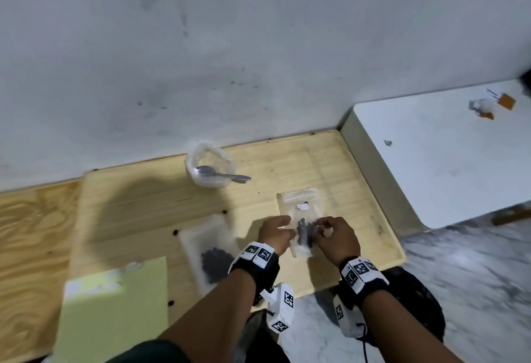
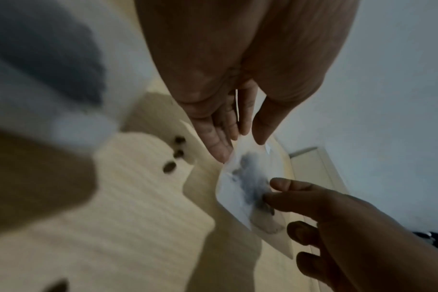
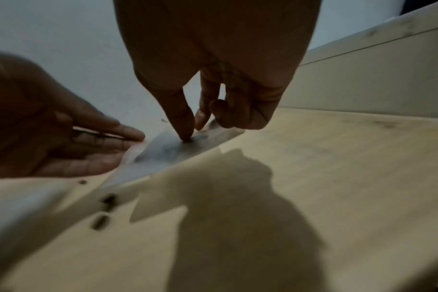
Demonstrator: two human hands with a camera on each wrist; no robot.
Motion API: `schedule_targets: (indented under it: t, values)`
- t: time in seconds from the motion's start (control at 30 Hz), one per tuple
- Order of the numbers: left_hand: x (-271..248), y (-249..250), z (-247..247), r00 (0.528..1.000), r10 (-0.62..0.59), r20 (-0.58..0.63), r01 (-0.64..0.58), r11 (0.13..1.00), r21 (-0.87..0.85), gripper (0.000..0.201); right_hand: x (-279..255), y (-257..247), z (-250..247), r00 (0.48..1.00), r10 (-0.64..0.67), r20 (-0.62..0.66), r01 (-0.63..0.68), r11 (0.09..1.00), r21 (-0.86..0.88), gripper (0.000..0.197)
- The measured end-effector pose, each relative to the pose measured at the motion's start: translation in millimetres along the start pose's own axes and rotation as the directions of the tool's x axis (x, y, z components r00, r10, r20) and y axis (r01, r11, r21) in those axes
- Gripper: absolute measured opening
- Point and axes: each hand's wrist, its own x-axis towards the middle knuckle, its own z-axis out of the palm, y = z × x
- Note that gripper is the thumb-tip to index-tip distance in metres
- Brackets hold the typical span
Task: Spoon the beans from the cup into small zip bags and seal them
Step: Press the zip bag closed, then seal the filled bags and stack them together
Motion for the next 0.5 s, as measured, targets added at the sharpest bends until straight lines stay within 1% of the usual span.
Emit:
schedule_targets:
  t: [0.03, 0.07, 0.13, 0.2, 0.27, 0.33, 0.37, 0.4, 0.47, 0.5]
  values:
    - [0.9, 1.1, 11.7, 1.000, -0.023, 0.020, 0.023, 1.000, 0.010, 0.045, 3.4, 9.8, -3.7, 1.000, 0.011, 0.010, -0.010, 0.999, -0.036, 0.027]
    - [3.5, -0.2, 18.3, 0.999, -0.033, 0.027, 0.032, 0.999, 0.019, 0.039, 6.1, 15.8, -5.1, 0.999, 0.018, 0.027, -0.016, 0.998, -0.064, 0.029]
    - [2.5, 1.6, 27.7, 0.999, -0.044, 0.022, 0.042, 0.998, 0.051, 0.019, 10.6, 26.3, -6.6, 0.997, 0.030, 0.068, -0.022, 0.992, -0.121, 0.034]
    - [2.2, 1.6, 30.0, 0.998, -0.053, 0.021, 0.051, 0.996, 0.074, 0.024, 12.2, 30.6, -5.8, 0.996, 0.020, 0.090, -0.005, 0.986, -0.164, 0.038]
    - [0.0, 4.9, 26.8, 0.998, -0.051, 0.021, 0.049, 0.997, 0.063, 0.019, 11.7, 30.6, -4.9, 0.997, 0.010, 0.072, 0.004, 0.983, -0.184, 0.042]
    - [1.5, 4.4, 20.4, 0.999, -0.035, 0.005, 0.035, 0.998, 0.044, 0.036, 7.5, 26.7, -2.2, 1.000, -0.005, 0.023, 0.009, 0.985, -0.170, 0.047]
    - [-1.1, 6.1, 14.8, 1.000, -0.026, -0.008, 0.026, 0.999, 0.029, 0.039, 3.5, 20.9, 0.2, 1.000, -0.022, -0.010, 0.020, 0.989, -0.146, 0.046]
    - [-4.1, 7.7, 8.6, 1.000, 0.000, -0.025, 0.000, 1.000, 0.009, 0.037, -0.7, 14.0, 2.5, 0.998, -0.048, -0.047, 0.042, 0.993, -0.107, 0.041]
    - [-15.1, 8.2, -11.0, 0.994, 0.060, -0.089, -0.063, 0.998, -0.028, 0.025, -13.2, -5.7, 12.8, 0.989, -0.114, -0.091, 0.115, 0.993, 0.006, 0.024]
    - [-22.0, 8.5, -22.1, 0.987, 0.092, -0.134, -0.098, 0.994, -0.039, 0.020, -19.0, -15.2, 19.8, 0.986, -0.147, -0.078, 0.152, 0.986, 0.065, 0.017]
